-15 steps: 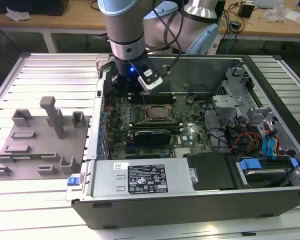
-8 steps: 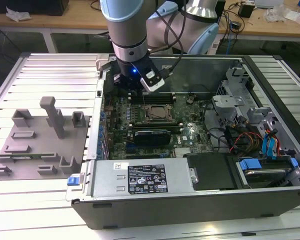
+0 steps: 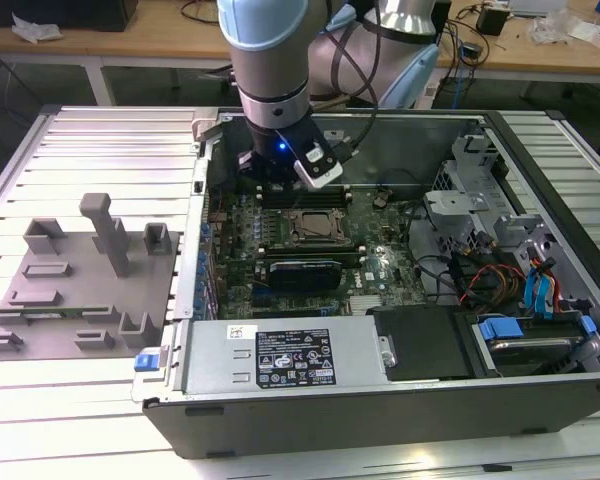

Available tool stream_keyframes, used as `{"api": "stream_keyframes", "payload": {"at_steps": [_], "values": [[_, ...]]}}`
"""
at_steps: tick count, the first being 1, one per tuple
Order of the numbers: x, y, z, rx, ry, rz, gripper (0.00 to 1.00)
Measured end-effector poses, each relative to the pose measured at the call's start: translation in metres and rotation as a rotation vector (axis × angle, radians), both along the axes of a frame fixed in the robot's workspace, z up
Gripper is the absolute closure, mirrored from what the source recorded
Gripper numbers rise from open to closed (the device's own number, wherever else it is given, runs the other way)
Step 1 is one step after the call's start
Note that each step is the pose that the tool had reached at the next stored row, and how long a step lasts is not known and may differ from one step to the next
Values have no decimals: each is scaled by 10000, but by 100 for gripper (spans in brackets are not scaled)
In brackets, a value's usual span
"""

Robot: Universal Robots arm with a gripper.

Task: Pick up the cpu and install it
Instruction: 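Install the first cpu locking lever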

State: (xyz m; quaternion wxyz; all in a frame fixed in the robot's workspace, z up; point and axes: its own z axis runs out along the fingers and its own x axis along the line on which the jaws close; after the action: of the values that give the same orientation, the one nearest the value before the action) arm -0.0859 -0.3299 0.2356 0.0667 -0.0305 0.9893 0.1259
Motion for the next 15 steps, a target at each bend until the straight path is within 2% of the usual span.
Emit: {"api": "stream_keyframes", "payload": {"at_steps": [2, 5, 7, 12, 15], "values": [[37, -25, -6, 1, 21, -6, 89], [39, -25, -6, 0, 22, -7, 89], [44, -27, -16, 1, 47, -47, 89], [85, -29, -98, 1, 49, -298, 89], [116, -26, -140, 1, 50, -643, 89]]}}
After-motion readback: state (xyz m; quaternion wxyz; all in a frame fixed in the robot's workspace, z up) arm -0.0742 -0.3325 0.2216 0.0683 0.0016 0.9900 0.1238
